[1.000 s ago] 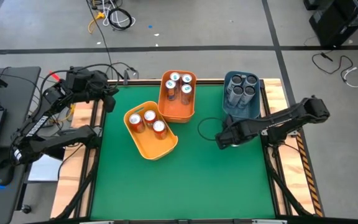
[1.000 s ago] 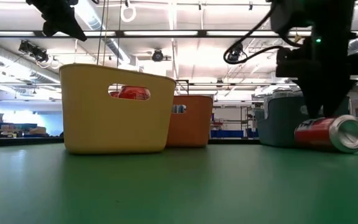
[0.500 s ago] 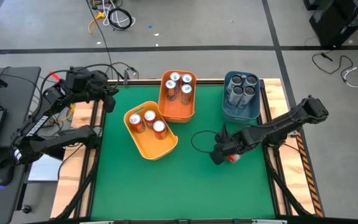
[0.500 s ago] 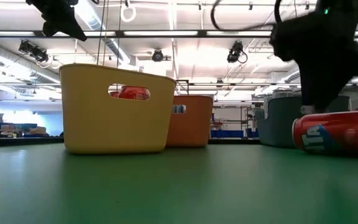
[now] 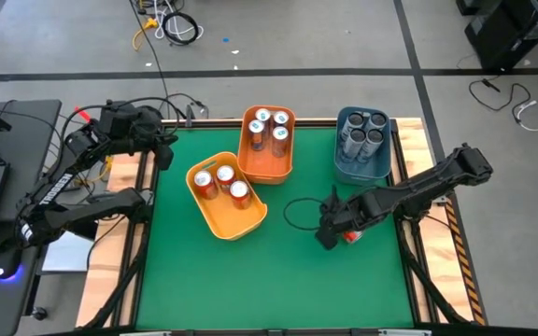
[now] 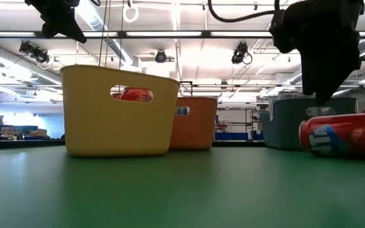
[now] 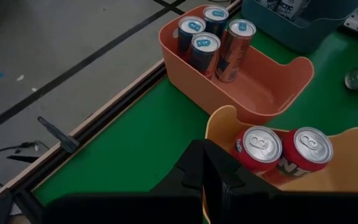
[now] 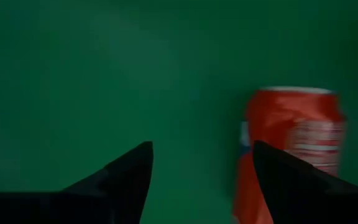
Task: Sort soda cans
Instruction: Put the orange soda can into the yellow bin
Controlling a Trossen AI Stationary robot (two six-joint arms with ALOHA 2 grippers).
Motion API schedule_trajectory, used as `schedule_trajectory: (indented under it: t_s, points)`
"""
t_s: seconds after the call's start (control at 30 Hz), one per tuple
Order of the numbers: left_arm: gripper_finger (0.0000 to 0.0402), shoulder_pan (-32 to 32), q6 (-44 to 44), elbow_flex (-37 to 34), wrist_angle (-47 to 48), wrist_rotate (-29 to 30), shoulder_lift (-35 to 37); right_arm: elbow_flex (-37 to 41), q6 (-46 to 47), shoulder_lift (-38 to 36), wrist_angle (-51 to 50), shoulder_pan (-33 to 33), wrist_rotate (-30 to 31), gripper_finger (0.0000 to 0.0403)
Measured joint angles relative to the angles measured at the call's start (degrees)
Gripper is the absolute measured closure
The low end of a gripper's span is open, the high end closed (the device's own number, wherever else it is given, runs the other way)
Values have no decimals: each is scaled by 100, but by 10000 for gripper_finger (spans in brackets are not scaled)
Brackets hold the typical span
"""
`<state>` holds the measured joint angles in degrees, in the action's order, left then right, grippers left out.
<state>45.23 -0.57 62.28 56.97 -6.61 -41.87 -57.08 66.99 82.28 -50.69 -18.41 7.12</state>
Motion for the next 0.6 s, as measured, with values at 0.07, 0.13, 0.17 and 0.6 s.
schedule_trajectory:
  t_s: [0.07,0.13,0.17,0.6]
  points:
    - [401,0,21,0,0,0,-2,-106,-69,0,-310,8,142,145]
    - [401,1,39,0,0,2,-6,-193,-125,0,-596,11,256,152]
    - [401,2,45,0,0,2,-6,-211,-175,-4,-629,11,334,156]
    - [401,0,63,0,9,7,-6,-118,-606,624,-718,97,430,146]
